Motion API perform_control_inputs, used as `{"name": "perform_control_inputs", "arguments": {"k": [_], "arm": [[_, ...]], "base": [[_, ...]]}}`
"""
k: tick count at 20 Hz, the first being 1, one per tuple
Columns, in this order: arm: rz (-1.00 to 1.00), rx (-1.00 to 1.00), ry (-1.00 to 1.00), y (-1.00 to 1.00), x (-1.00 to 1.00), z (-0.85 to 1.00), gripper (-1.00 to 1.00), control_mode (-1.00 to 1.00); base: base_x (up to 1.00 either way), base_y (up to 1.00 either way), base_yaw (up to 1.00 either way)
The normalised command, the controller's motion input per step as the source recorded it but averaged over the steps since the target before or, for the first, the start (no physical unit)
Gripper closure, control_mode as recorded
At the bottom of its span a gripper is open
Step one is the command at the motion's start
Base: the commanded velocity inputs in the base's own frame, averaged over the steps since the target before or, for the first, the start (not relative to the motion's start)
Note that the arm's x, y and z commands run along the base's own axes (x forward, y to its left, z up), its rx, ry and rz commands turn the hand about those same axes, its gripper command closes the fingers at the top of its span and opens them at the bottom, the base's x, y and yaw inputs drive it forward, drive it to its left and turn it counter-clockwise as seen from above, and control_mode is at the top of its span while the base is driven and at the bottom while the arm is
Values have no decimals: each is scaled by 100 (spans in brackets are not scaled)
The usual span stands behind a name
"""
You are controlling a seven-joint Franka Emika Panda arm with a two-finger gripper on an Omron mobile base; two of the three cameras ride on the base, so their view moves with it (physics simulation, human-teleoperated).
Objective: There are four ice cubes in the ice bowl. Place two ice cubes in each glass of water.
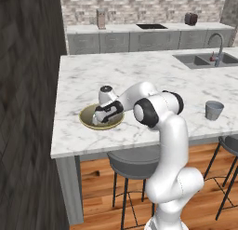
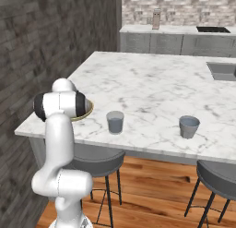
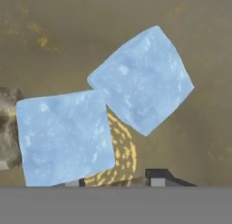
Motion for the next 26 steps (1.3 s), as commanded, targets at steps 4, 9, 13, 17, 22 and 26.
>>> {"name": "perform_control_inputs", "arguments": {"k": [4,9,13,17,22,26], "arm": [[0,0,-21,0,-32,66,100,-100],[0,1,-23,-17,-43,92,100,-100],[0,11,-26,-74,-82,100,100,-100],[-5,27,-10,-100,-89,100,100,-100],[-14,36,0,-100,-85,100,100,-100],[-9,17,23,-33,4,60,100,-100]], "base": [[0,0,0],[0,0,0],[0,0,0],[0,0,0],[0,0,0],[0,0,0]]}}
